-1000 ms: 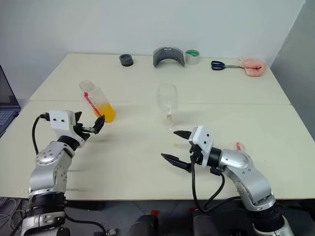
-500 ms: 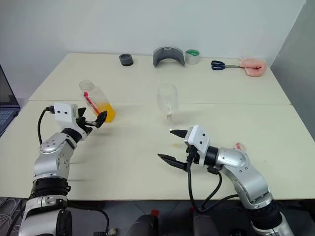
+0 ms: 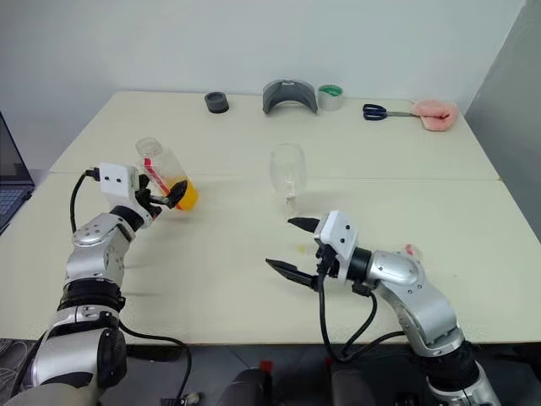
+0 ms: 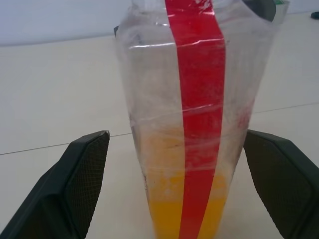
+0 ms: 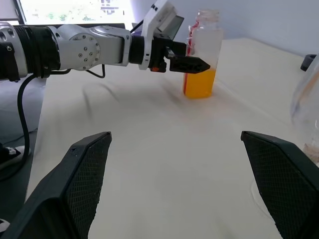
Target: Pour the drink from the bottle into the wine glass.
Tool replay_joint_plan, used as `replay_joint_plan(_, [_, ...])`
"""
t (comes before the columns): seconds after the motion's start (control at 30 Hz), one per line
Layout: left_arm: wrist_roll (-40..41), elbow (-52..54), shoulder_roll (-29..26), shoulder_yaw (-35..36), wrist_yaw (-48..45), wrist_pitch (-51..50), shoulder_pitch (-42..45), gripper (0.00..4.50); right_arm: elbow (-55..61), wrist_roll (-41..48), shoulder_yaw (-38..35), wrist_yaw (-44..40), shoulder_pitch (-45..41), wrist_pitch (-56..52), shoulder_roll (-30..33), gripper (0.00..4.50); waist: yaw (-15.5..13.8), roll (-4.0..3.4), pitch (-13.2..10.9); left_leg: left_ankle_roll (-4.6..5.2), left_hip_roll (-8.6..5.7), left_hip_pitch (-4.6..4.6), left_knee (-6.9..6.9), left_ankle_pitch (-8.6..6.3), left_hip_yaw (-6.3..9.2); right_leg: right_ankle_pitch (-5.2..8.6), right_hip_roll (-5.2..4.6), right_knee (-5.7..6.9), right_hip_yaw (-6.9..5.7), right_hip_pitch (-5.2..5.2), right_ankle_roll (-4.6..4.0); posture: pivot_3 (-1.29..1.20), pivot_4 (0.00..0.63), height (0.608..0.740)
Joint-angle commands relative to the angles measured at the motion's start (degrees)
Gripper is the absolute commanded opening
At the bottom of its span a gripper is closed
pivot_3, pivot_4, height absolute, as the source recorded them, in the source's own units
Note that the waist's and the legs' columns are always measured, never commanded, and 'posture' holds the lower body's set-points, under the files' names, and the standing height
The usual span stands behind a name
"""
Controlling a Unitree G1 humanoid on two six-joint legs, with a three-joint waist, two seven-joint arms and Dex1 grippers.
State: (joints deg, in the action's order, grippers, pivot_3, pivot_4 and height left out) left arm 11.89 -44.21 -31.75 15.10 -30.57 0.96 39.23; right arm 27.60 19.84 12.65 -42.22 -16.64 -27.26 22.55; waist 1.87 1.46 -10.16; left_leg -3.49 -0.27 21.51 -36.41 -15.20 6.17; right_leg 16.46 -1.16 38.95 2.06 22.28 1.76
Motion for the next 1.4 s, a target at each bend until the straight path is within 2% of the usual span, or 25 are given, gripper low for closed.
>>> replay_joint_plan(0.03, [-0.58, -1.96, -1.44, 0.08, -0.55, 2.81, 2.52, 4.5, 2.39, 1.23, -0.32, 0.31, -0.59, 0.05, -0.17, 4.44, 0.0, 0.0, 0.0, 0.0, 0.0, 0.02, -0.02, 0.0, 0.01, 0.0, 0.0, 0.0, -0.01, 0.01, 0.0, 0.0, 0.15, 0.74])
replay_joint_plan(0.27, [-0.84, -6.14, -1.16, 0.03, -1.77, 5.04, 4.47, 4.5, 2.69, 1.11, -0.22, 0.46, -0.41, -0.04, -0.1, 4.44, 0.01, 0.0, 0.0, 0.01, 0.0, 0.14, -0.22, 0.0, 0.05, 0.0, 0.0, 0.02, -0.05, 0.03, 0.0, 0.0, 0.15, 0.74])
replay_joint_plan(0.5, [-1.24, -10.18, -0.97, -0.23, -2.11, 7.47, 6.86, 2.26, 2.39, 0.93, 0.04, 0.38, -0.61, 0.11, -0.16, 4.5, 0.03, 0.0, 0.0, 0.01, -0.03, 0.27, -0.37, -0.01, 0.15, -0.01, 0.0, 0.03, -0.15, 0.03, 0.01, 0.0, 0.15, 0.74])
replay_joint_plan(0.57, [-1.44, -11.28, -1.13, -0.28, -2.16, 7.98, 7.49, 1.78, 2.33, 0.87, 0.01, 0.41, -0.68, 0.15, -0.16, 4.5, 0.03, 0.0, 0.0, 0.01, -0.02, 0.27, -0.38, -0.01, 0.15, -0.01, 0.0, 0.03, -0.15, 0.04, 0.01, 0.0, 0.15, 0.74])
replay_joint_plan(0.6, [-1.48, -11.65, -1.19, -0.27, -2.17, 8.15, 7.69, 1.7, 2.33, 0.84, 0.01, 0.45, -0.69, 0.16, -0.17, 4.5, 0.03, 0.0, 0.0, 0.01, -0.03, 0.27, -0.38, -0.01, 0.16, -0.01, 0.0, 0.04, -0.15, 0.04, 0.01, 0.0, 0.15, 0.74])
replay_joint_plan(0.73, [-1.45, -11.63, -0.91, -0.3, -2.54, 8.57, 7.84, 1.69, 2.67, 0.69, -0.07, 0.74, -0.53, 0.2, -0.17, 4.5, 0.02, 0.0, 0.0, 0.01, -0.03, 0.29, -0.41, -0.01, 0.16, -0.01, 0.0, 0.04, -0.15, 0.04, 0.01, 0.0, 0.15, 0.74])
replay_joint_plan(0.83, [-1.57, -7.41, 0.3, -1.38, -2.88, 7.69, 7.19, 1.69, 3.42, 1.07, -1.04, 1.42, -0.47, -0.06, 0.01, 4.5, -0.01, 0.01, -0.01, 0.01, -0.03, 0.3, -0.42, -0.01, 0.18, -0.01, 0.0, 0.05, -0.16, 0.04, 0.01, 0.0, 0.15, 0.74])
replay_joint_plan(0.93, [-2.06, 2.45, 2.23, -4.31, -3.44, 5.01, 6.33, 1.69, 5.94, 3.86, -5.17, 3.04, -0.89, -2.43, 0.63, 4.5, -0.05, 0.08, -0.07, 0.01, -0.04, 0.4, -0.46, -0.01, 0.22, -0.01, -0.02, 0.04, -0.18, 0.06, 0.01, 0.0, 0.15, 0.74])
replay_joint_plan(1.1, [-4.62, 13.02, 3.86, -9.28, -2.91, 1.44, 7.68, 1.69, 6.47, 5.22, -8.8, 5.65, -1.67, -4.13, 1.32, 4.5, -0.17, 0.12, -0.09, 0.0, -0.08, 0.44, -0.5, -0.01, 0.22, -0.02, -0.06, 0.03, -0.15, 0.07, 0.01, 0.0, 0.15, 0.74])
replay_joint_plan(1.2, [-9.2, 14.18, 3.18, -13.25, -2.85, 4.23, 9.5, 1.69, 4.9, 5.11, -9.53, 6.56, -2.68, -3.92, 1.1, 4.5, -0.1, 0.12, -0.09, 0.01, -0.07, 0.4, -0.49, 0.0, 0.21, -0.02, -0.02, 0.05, -0.15, 0.07, 0.01, 0.0, 0.15, 0.74])
replay_joint_plan(1.4, [-16.15, 9.56, 3.15, -17.97, -0.38, 11.1, 15.48, 1.69, -0.1, 3.42, -10.91, 10.78, -6.62, -3.63, -0.8, 4.5, 0.15, 0.12, -0.09, 0.01, -0.05, 0.36, -0.47, -0.01, 0.14, -0.02, 0.02, 0.08, -0.1, 0.09, 0.02, 0.0, 0.15, 0.74])
